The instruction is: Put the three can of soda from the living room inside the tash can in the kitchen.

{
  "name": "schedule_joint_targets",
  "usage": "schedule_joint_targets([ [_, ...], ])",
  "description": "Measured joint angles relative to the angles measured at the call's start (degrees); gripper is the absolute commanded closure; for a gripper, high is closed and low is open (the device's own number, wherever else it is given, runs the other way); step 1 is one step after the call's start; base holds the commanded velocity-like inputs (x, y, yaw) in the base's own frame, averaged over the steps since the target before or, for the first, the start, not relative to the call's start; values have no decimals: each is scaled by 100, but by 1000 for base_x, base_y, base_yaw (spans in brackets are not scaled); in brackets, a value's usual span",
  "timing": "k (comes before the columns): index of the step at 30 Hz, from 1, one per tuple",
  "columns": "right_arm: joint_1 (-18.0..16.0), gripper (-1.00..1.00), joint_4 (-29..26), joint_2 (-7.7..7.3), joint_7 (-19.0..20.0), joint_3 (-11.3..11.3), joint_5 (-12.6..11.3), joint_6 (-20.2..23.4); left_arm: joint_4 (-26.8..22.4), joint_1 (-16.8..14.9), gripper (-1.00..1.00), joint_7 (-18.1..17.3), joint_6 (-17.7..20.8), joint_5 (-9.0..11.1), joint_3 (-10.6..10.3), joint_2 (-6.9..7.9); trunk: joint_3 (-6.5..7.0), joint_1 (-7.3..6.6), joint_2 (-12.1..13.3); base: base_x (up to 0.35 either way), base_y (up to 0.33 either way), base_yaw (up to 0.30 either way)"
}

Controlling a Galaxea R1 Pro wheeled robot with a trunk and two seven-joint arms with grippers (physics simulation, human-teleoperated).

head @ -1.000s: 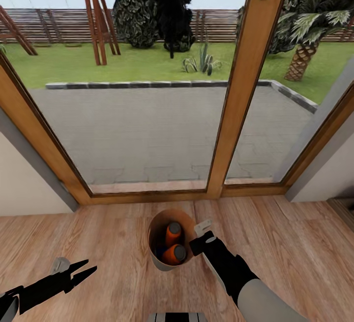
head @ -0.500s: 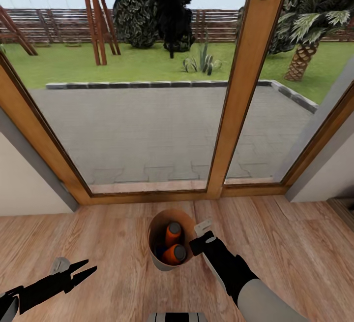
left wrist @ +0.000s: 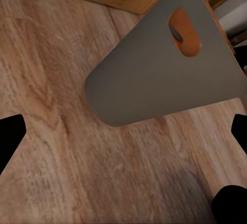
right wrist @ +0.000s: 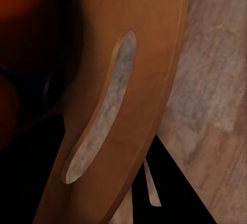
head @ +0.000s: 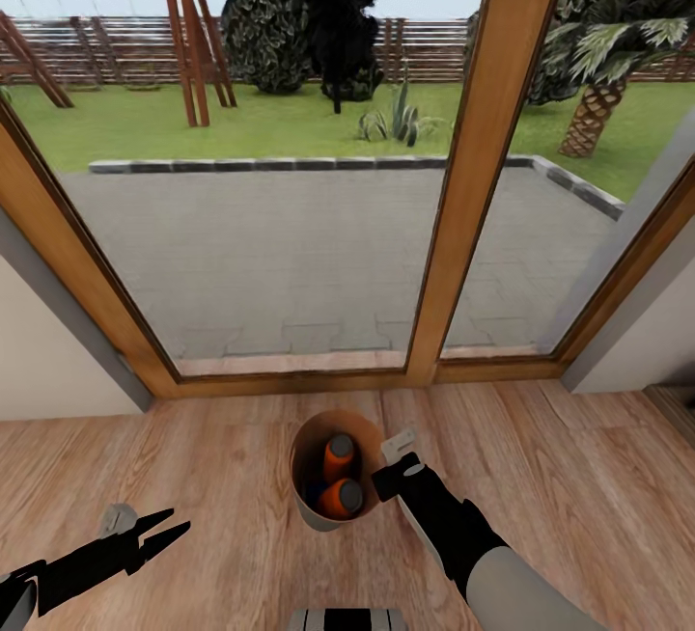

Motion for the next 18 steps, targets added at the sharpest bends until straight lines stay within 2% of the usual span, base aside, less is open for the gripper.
schedule_joint_targets([
  [9,-1,100,-1,6,2,-1,-10,1,0,0,-100,0,-2,6,0,0,0,0,-2,0,0,0],
  [13,0,100,1,6,3,0,5,-1,0,0,-100,0,2,7,0,0,-72,88,-160,0,0,0],
  [18,-1,100,-2,6,0,-1,-6,-1,0,0,-100,0,1,7,3,-1,-117,93,-165,0,0,0],
])
